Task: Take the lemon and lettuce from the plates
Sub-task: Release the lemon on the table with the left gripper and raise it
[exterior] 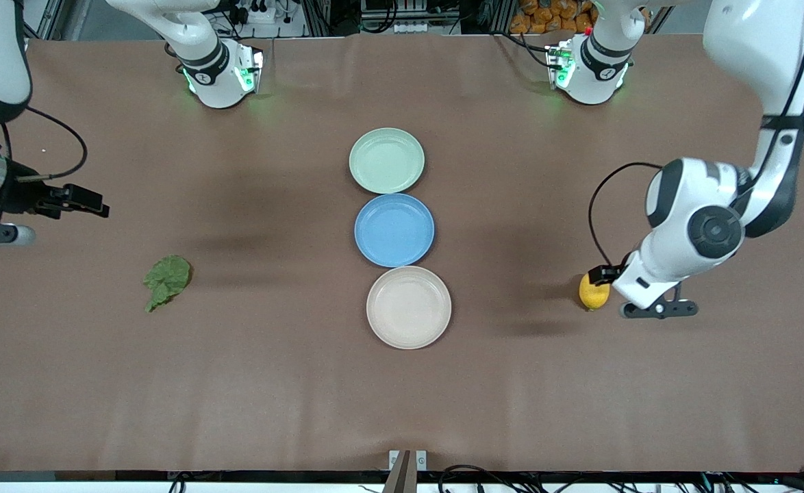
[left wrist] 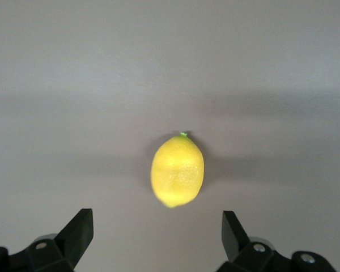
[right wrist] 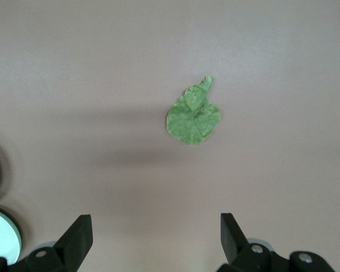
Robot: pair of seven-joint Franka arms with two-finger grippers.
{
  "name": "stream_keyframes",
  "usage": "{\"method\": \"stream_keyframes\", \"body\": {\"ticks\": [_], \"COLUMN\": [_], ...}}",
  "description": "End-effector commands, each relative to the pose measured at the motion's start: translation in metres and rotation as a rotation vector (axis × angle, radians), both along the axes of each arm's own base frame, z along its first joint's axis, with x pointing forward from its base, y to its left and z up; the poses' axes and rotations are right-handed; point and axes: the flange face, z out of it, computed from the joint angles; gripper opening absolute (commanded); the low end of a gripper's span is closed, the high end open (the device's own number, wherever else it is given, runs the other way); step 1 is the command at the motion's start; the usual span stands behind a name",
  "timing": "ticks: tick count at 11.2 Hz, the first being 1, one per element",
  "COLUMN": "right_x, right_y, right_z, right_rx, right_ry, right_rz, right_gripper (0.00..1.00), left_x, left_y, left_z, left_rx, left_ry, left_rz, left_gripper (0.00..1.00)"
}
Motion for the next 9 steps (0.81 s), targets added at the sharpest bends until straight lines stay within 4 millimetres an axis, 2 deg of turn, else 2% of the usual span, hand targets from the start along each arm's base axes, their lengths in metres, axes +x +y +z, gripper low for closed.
{"method": "stream_keyframes", "body": {"ticks": [1, 3, 4, 5, 7, 9], "right_x": [-0.009, -0.012, -0.015, -0.017, -0.023, -0.034], "right_y": [-0.013, -0.02, -0.019, -0.019, -0.019, -0.016], "right_z": [0.048, 0.075, 0.087, 0.103, 0.127, 0.147], "right_rx": [0.006, 0.007, 0.008, 0.006, 0.003, 0.0], "right_ry": [-0.041, -0.052, -0.048, -0.063, -0.089, -0.126], "right_rz": [-0.008, -0.016, -0.011, -0.011, -0.008, -0.005], "right_gripper": [1.0, 1.0, 1.0, 1.0, 1.0, 1.0], "left_x": [-0.012, -0.01, -0.022, -0.032, -0.054, -0.076], "left_y": [-0.013, -0.009, -0.008, 0.007, 0.015, 0.016], "left_z": [0.095, 0.157, 0.179, 0.205, 0.253, 0.282], "left_rx": [0.021, -0.048, -0.064, -0.068, -0.094, -0.08], "left_ry": [-0.014, 0.014, 0.039, 0.014, -0.05, -0.077], "left_rz": [-0.028, 0.017, -0.031, -0.037, -0.021, -0.037], "left_gripper": [1.0, 1.0, 1.0, 1.0, 1.0, 1.0]}}
